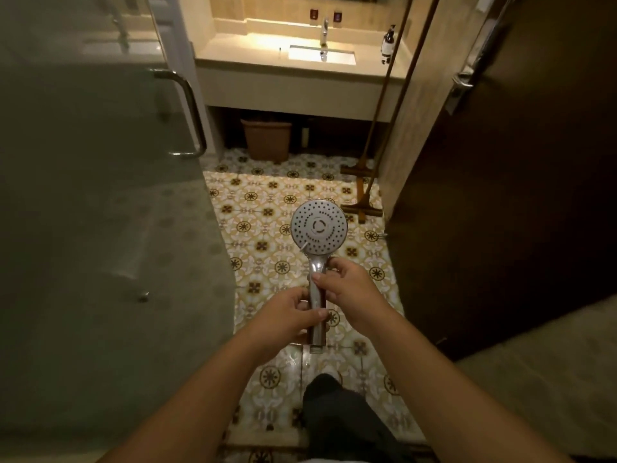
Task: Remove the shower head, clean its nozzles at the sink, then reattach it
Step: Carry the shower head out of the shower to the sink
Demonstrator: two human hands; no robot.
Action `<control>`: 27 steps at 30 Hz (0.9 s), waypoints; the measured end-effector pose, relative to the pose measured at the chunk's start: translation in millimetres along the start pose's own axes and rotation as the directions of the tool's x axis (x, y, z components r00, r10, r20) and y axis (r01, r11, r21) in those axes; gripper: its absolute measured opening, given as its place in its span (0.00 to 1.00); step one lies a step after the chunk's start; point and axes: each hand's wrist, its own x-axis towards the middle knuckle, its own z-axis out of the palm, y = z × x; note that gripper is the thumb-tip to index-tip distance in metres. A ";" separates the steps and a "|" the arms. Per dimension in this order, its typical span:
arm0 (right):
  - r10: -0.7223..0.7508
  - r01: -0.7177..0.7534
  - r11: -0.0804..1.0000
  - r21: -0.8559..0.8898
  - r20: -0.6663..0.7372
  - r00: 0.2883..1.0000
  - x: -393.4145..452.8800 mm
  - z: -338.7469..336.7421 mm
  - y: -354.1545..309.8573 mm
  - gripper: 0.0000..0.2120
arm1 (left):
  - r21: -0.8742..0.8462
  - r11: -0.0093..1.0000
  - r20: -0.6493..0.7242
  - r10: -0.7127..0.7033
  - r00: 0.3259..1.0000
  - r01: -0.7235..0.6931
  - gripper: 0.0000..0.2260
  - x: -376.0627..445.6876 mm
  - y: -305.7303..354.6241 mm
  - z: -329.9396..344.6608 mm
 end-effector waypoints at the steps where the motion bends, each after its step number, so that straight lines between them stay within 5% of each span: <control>1: 0.005 -0.005 1.000 -0.002 -0.001 1.000 17.0 -5.7 -1.0 0.05 | -0.012 1.000 -0.001 -0.006 1.000 0.006 0.09 17.5 2.6 -3.2; 15: 0.090 -0.098 0.991 0.088 0.090 0.992 303.7 -95.8 -102.1 0.07 | 0.035 0.999 -0.068 -0.027 0.997 0.030 0.06 285.2 141.7 -48.3; 27: 0.139 -0.151 0.970 0.192 0.074 0.988 511.4 -87.9 -152.7 0.06 | 0.049 0.998 -0.022 -0.046 0.999 0.047 0.06 470.7 214.9 -156.9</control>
